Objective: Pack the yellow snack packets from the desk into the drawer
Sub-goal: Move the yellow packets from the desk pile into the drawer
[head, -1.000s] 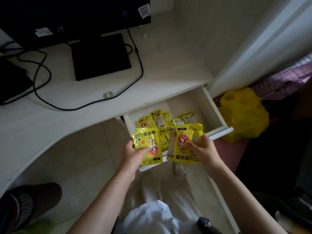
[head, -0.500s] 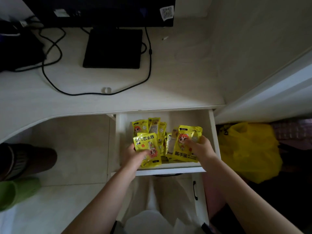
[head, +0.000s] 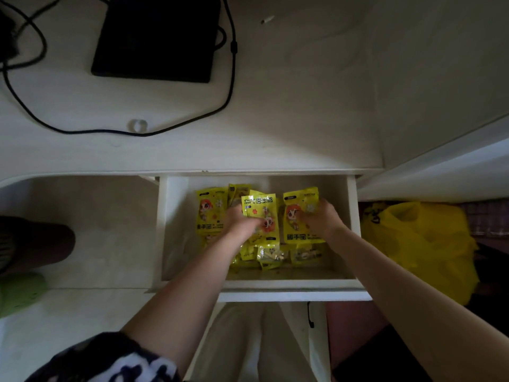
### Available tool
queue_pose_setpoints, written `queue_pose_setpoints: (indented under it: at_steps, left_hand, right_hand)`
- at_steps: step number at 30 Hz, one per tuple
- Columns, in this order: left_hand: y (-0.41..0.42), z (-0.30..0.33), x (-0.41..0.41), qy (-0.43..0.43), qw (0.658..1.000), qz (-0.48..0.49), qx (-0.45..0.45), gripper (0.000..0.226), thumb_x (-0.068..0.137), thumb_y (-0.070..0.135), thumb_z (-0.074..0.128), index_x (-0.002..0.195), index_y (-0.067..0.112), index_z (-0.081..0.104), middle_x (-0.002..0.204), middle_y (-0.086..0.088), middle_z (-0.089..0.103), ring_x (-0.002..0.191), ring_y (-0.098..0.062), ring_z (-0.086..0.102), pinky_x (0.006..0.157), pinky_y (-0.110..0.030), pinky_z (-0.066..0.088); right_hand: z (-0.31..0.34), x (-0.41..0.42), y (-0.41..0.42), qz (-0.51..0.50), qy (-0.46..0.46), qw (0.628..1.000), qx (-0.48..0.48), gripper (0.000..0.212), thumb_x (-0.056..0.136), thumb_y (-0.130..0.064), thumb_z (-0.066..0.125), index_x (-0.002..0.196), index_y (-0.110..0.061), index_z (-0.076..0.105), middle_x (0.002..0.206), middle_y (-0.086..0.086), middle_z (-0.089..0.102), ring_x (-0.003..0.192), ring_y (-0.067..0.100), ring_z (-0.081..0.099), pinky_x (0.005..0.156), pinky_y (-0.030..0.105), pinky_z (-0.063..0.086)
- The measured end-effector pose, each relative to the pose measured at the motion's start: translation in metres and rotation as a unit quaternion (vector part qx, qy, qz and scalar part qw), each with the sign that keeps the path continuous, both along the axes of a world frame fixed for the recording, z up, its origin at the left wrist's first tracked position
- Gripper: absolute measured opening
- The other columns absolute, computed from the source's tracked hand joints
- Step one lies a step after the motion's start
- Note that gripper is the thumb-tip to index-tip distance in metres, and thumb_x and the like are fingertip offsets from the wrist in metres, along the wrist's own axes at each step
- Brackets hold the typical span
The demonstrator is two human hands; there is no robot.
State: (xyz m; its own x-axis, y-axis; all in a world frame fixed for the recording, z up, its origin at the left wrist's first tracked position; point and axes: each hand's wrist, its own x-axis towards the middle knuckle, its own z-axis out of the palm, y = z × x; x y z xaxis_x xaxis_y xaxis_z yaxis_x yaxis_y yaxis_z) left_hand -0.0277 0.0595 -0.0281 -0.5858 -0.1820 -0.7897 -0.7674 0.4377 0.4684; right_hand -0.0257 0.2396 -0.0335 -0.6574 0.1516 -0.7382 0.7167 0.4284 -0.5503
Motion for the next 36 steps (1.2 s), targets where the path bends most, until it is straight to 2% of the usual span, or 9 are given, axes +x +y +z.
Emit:
queue_pose_setpoints:
  at_steps: [5,9,14,18,20,23,28,32,36]
  left_hand:
    - [0.017,-0.017,-0.012,0.021,0.999,-0.028,-0.025,0.072,0.085,0.021,0.071,0.144,0.006,0.033,0.141,-0.013,0.046,0.126,-0.027,0.048,0.088,-0.027,0.041]
    - [0.023,-0.018,-0.016,0.072,0.987,-0.129,-0.069,0.063,0.088,0.017,0.067,0.142,0.009,0.036,0.137,-0.013,0.050,0.126,-0.030,0.049,0.093,-0.029,0.044]
    - [0.020,-0.015,-0.013,0.096,0.973,-0.196,-0.074,0.061,0.088,0.010,0.066,0.141,0.017,0.036,0.127,-0.010,0.058,0.101,-0.026,0.064,0.084,-0.035,0.055]
    - [0.004,-0.011,-0.011,0.101,0.973,-0.192,-0.082,0.055,0.085,0.004,0.066,0.135,0.015,0.046,0.124,-0.006,0.059,0.107,-0.025,0.062,0.082,-0.031,0.054]
    - [-0.008,-0.005,-0.007,0.098,0.976,-0.175,-0.083,0.056,0.084,-0.001,0.062,0.136,0.015,0.046,0.133,-0.005,0.055,0.111,-0.024,0.060,0.079,-0.027,0.053]
    - [-0.029,0.006,-0.001,0.103,0.981,-0.144,-0.085,0.047,0.084,0.002,0.063,0.129,0.013,0.052,0.128,-0.005,0.060,0.109,-0.022,0.060,0.081,-0.027,0.050]
    - [-0.068,0.037,0.018,0.117,0.984,-0.109,-0.073,0.036,0.089,0.011,0.061,0.124,0.012,0.056,0.116,-0.005,0.065,0.092,-0.024,0.064,0.072,-0.034,0.054]
    - [-0.103,0.066,0.041,0.161,0.970,-0.152,-0.102,0.035,0.088,0.012,0.055,0.122,0.018,0.058,0.105,-0.001,0.069,0.087,-0.022,0.068,0.072,-0.034,0.055]
    - [-0.143,0.088,0.070,0.189,0.960,-0.164,-0.128,0.034,0.088,0.016,0.051,0.122,0.017,0.056,0.107,-0.005,0.067,0.099,-0.025,0.062,0.082,-0.039,0.052]
  right_hand:
    - [-0.016,-0.012,0.007,-0.010,-0.011,1.000,-0.008,0.017,0.086,-0.016,0.066,0.102,-0.014,0.063,0.099,0.009,0.068,0.092,0.025,0.066,0.083,0.040,0.056]
    - [-0.019,-0.015,0.017,0.029,-0.018,0.999,0.038,0.005,0.089,-0.018,0.063,0.090,-0.015,0.061,0.082,0.003,0.063,0.075,0.018,0.060,0.063,0.027,0.049]
    - [-0.016,-0.014,0.019,0.126,-0.067,0.981,0.130,0.006,0.090,-0.005,0.056,0.093,-0.001,0.059,0.074,0.004,0.056,0.061,0.012,0.049,0.048,0.021,0.037]
    - [0.003,-0.012,0.014,0.220,-0.089,0.955,0.178,0.020,0.094,-0.005,0.047,0.109,0.004,0.058,0.078,0.007,0.053,0.077,0.021,0.056,0.058,0.024,0.043]
    - [0.015,-0.013,0.009,0.251,-0.083,0.945,0.192,0.027,0.094,-0.004,0.044,0.119,0.004,0.051,0.097,0.013,0.059,0.087,0.026,0.059,0.062,0.026,0.045]
    - [0.030,-0.013,0.002,0.283,-0.057,0.937,0.195,0.032,0.095,-0.009,0.042,0.126,0.001,0.044,0.118,0.017,0.056,0.093,0.027,0.060,0.071,0.030,0.048]
    - [0.058,-0.007,-0.025,0.315,-0.002,0.936,0.160,0.036,0.095,-0.018,0.048,0.130,-0.008,0.041,0.105,0.016,0.061,0.081,0.027,0.061,0.057,0.029,0.049]
    - [0.085,0.007,-0.069,0.418,0.074,0.886,0.185,0.040,0.095,-0.021,0.048,0.133,-0.011,0.040,0.125,0.015,0.055,0.111,0.032,0.056,0.087,0.039,0.051]
    - [0.108,0.020,-0.128,0.492,0.133,0.834,0.211,0.042,0.095,-0.026,0.042,0.135,-0.014,0.037,0.130,0.009,0.051,0.116,0.029,0.052,0.088,0.039,0.050]
